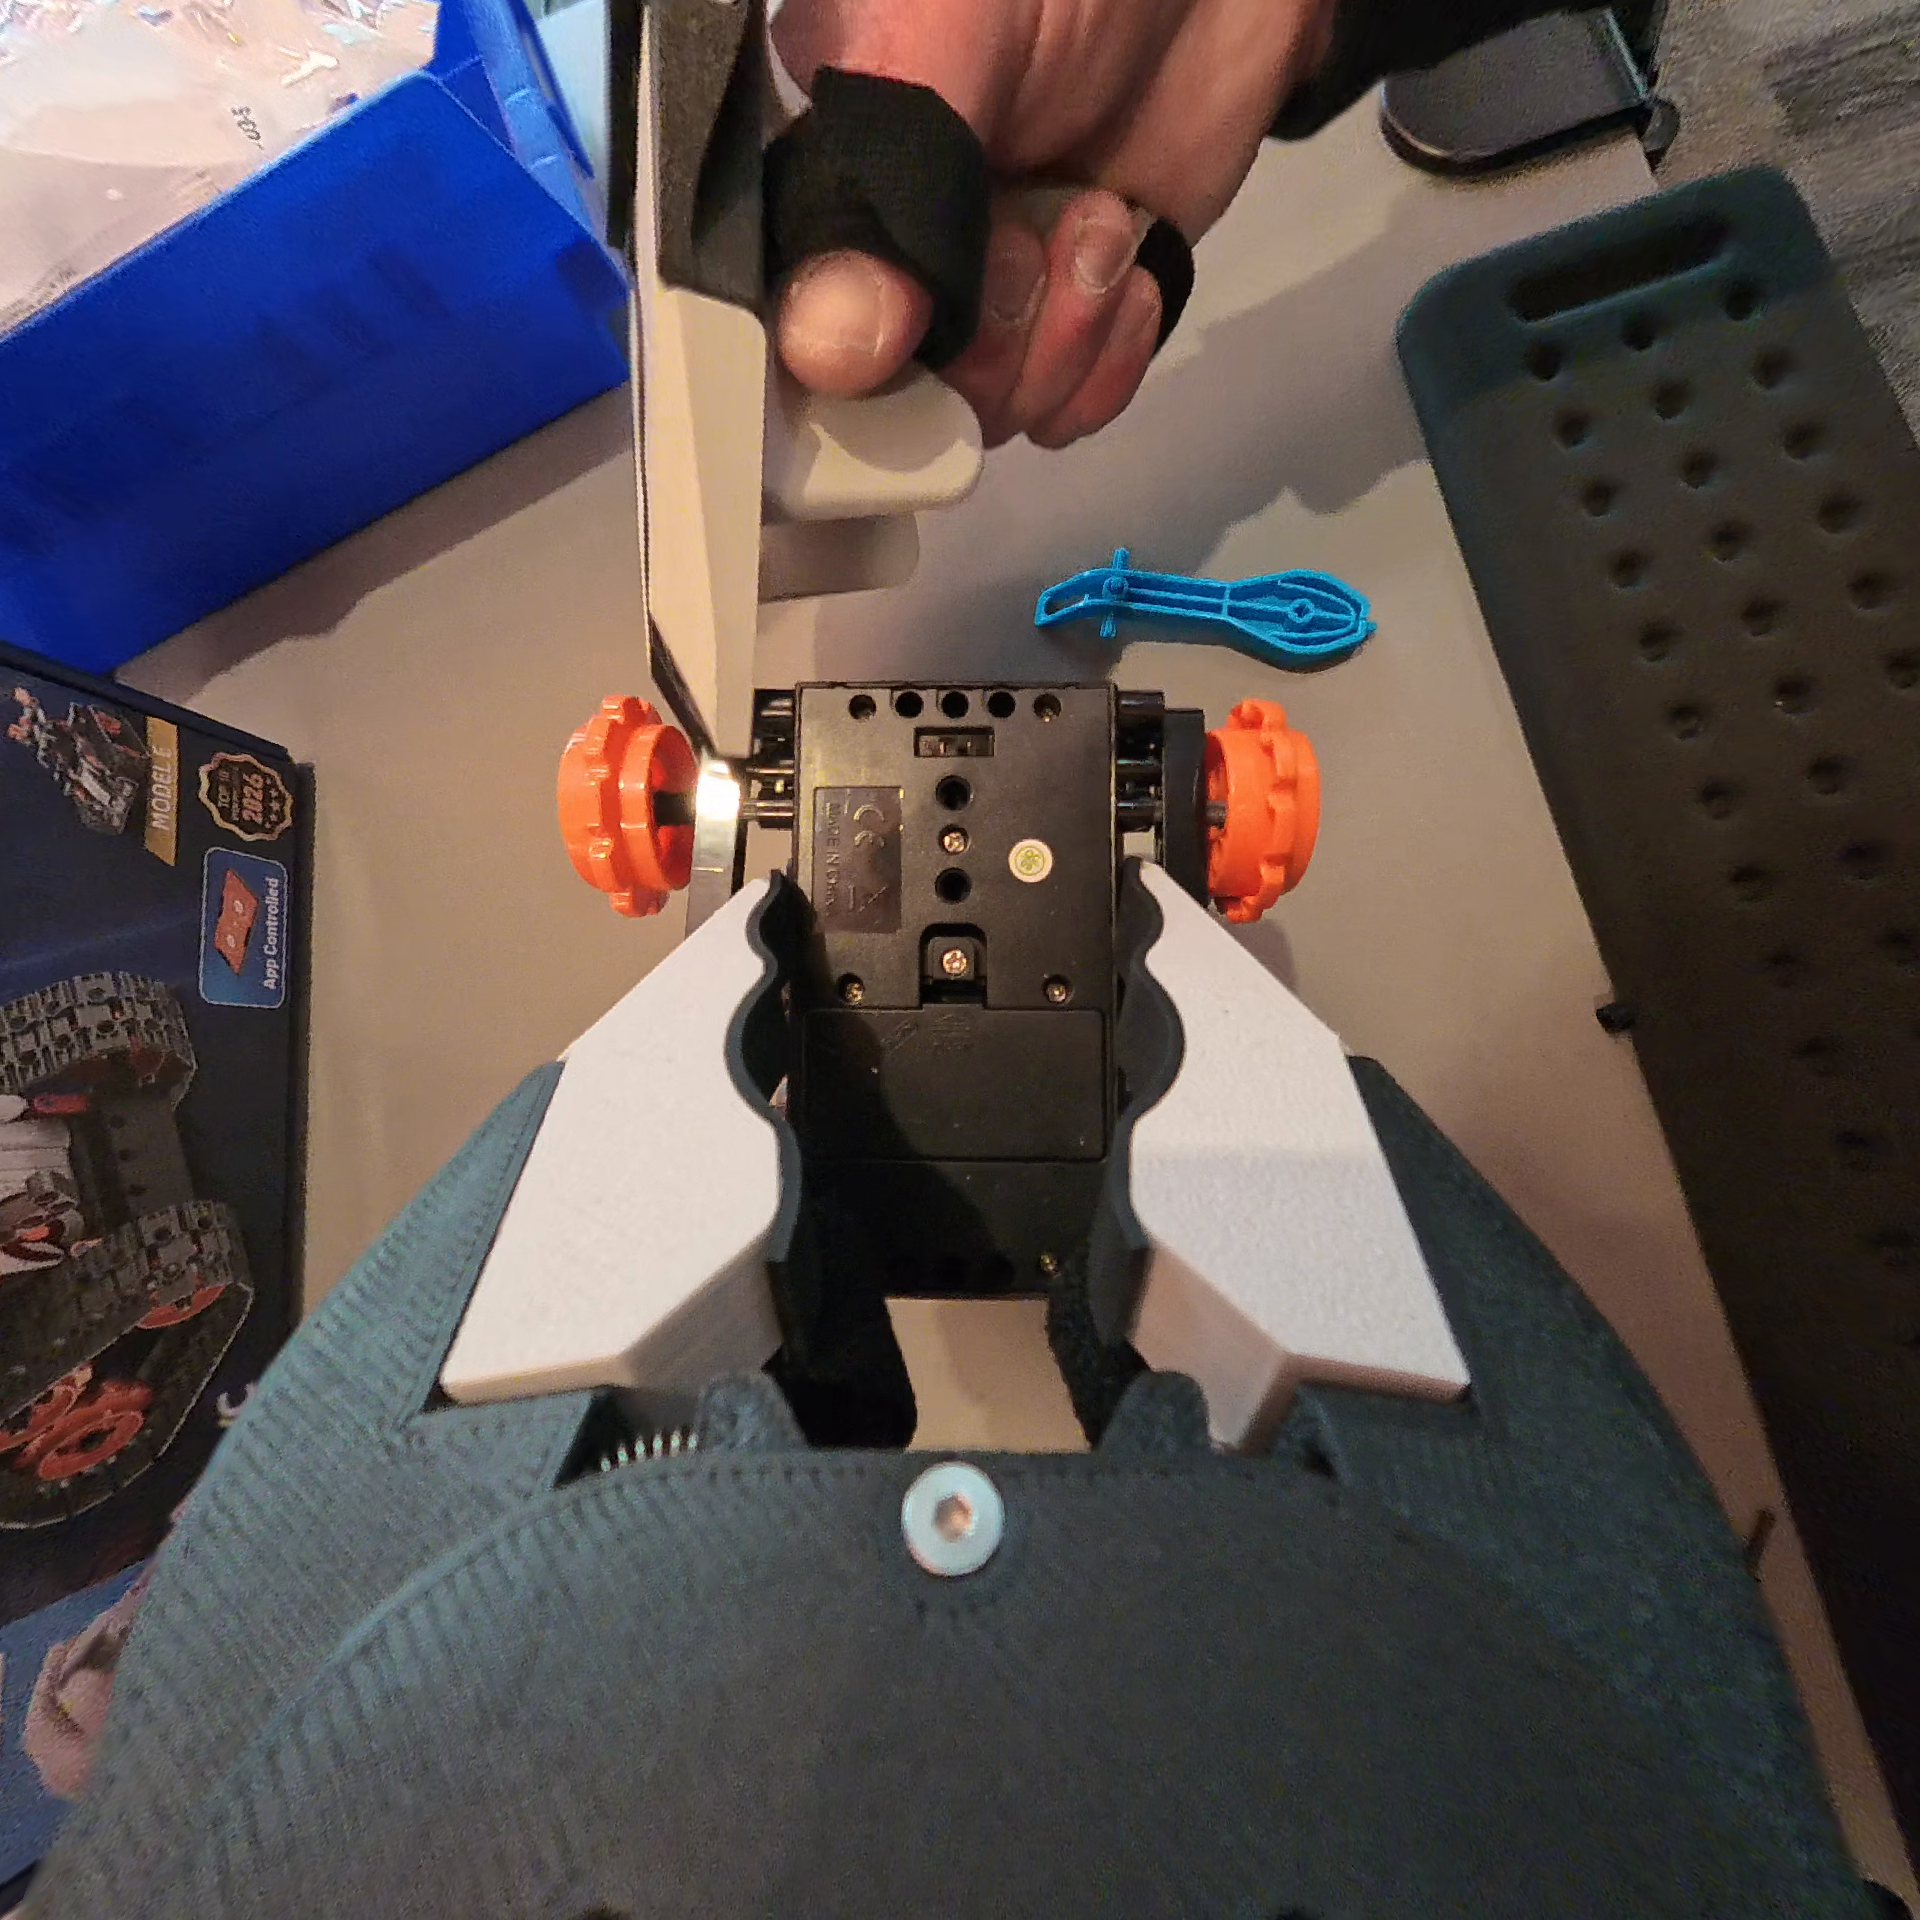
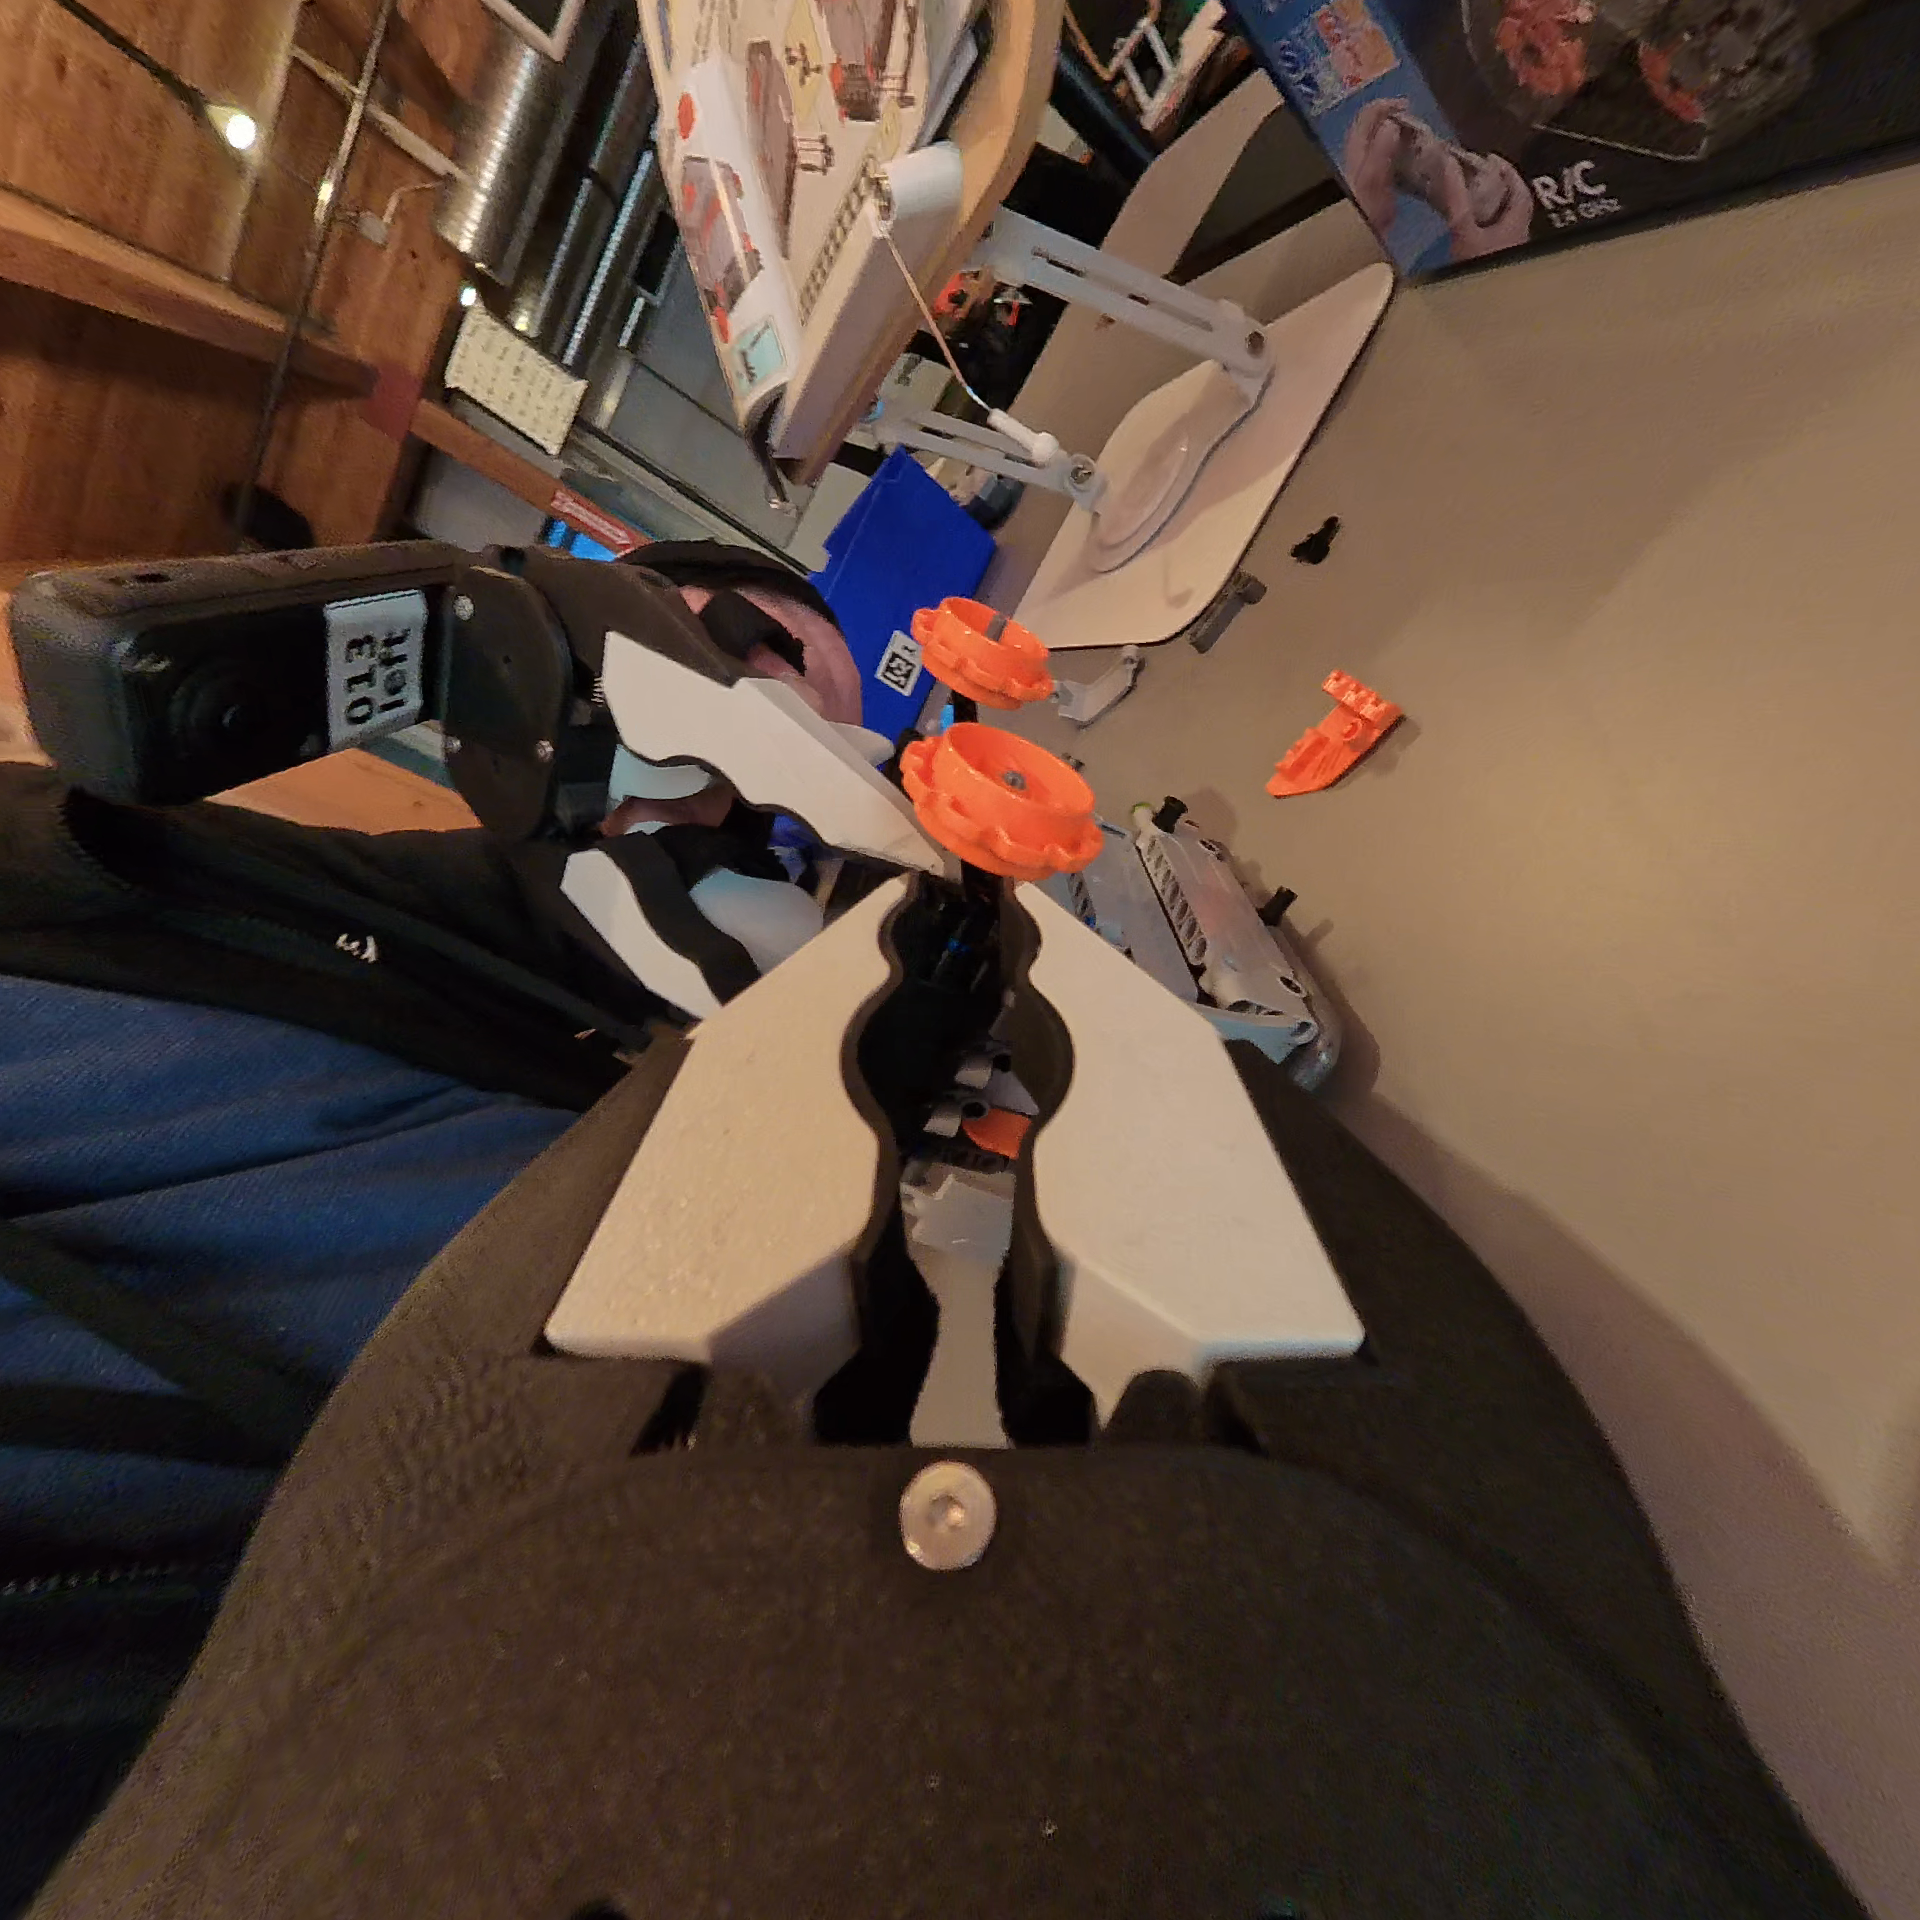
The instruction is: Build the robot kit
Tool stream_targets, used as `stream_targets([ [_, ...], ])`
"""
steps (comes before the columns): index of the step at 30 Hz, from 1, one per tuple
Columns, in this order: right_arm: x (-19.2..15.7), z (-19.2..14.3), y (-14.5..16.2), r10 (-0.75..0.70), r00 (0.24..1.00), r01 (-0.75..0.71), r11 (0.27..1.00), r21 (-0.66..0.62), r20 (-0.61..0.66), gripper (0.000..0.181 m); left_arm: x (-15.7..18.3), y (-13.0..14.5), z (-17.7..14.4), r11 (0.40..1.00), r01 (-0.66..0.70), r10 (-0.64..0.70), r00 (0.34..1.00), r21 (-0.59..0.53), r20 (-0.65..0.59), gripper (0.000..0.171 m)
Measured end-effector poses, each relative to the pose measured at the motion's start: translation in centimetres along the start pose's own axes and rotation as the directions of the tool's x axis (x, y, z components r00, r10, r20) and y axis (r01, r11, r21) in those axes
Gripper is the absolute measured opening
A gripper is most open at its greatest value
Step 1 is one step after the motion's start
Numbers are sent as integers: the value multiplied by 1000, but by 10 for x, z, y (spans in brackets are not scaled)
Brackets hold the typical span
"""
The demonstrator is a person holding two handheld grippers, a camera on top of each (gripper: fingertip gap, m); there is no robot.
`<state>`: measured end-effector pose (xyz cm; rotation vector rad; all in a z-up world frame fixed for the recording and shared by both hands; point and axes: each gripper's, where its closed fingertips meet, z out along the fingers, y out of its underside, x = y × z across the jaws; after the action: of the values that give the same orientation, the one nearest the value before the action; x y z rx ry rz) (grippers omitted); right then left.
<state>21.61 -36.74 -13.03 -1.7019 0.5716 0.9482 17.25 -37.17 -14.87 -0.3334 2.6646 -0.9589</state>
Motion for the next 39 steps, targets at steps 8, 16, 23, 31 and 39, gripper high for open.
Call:
stream_targets([
  [8,4,2,-3,-33,999,36,995,97,-33,3,1,-1,1,1000,-18,19,1000,-9,5,61],
  [16,3,3,-10,-129,986,141,985,103,-110,2,-4,-1,0,1000,-10,10,1000,16,30,62],
  [23,6,3,-17,-53,990,88,953,288,-129,2,-7,-1,0,1000,9,-10,999,19,45,62],
  [31,-1,-3,-7,-87,990,100,987,122,-110,17,-4,-3,1,1000,19,-20,999,20,49,63],
  [39,-7,-40,-6,-308,893,296,951,-86,-329,24,-2,-2,3,996,85,-85,996,-21,9,63],
])
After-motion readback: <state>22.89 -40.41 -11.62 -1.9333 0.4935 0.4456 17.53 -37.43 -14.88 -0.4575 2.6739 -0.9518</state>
